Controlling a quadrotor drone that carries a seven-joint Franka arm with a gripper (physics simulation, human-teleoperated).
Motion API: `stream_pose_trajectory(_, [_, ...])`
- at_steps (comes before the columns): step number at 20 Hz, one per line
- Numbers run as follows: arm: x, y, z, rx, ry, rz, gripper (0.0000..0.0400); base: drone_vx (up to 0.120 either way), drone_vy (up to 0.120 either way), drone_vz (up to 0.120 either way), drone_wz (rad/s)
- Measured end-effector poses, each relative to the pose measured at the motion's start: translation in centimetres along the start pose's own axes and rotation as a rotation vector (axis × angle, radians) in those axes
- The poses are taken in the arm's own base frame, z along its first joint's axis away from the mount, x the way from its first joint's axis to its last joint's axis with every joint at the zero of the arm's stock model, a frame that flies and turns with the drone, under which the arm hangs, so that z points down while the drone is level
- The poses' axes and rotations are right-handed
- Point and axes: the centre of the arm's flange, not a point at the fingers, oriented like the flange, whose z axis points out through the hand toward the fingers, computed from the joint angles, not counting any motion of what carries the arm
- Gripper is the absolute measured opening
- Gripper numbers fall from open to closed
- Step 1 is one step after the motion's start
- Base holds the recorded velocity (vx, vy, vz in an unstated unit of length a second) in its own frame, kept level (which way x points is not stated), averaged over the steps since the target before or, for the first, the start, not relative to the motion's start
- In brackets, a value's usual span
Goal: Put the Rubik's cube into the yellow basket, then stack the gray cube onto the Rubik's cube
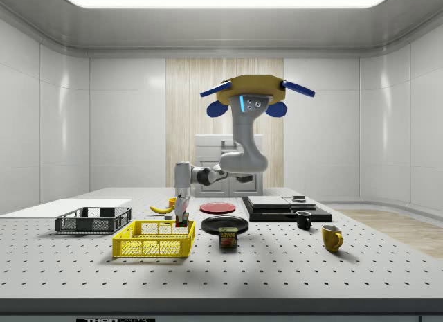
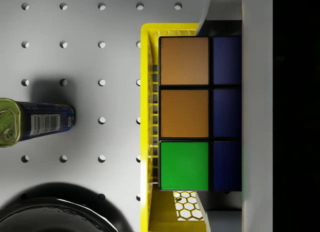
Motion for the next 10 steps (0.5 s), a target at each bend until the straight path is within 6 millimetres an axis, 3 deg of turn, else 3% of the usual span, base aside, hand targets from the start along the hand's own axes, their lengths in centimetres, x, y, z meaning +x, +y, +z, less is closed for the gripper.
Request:
stream_pose_trajectory(4, [0.0,0.0,0.0,0.0,0.0,0.0,0.0325,0.12,0.0,-0.12,0.0])
stream_pose_trajectory(6, [0.0,0.0,0.0,0.0,0.0,0.0,0.0325,0.12,-0.08,-0.1,0.0])
stream_pose_trajectory(10, [0.0,0.0,0.04,0.0,0.0,0.0,0.0325,0.1,-0.01,0.0,0.0])
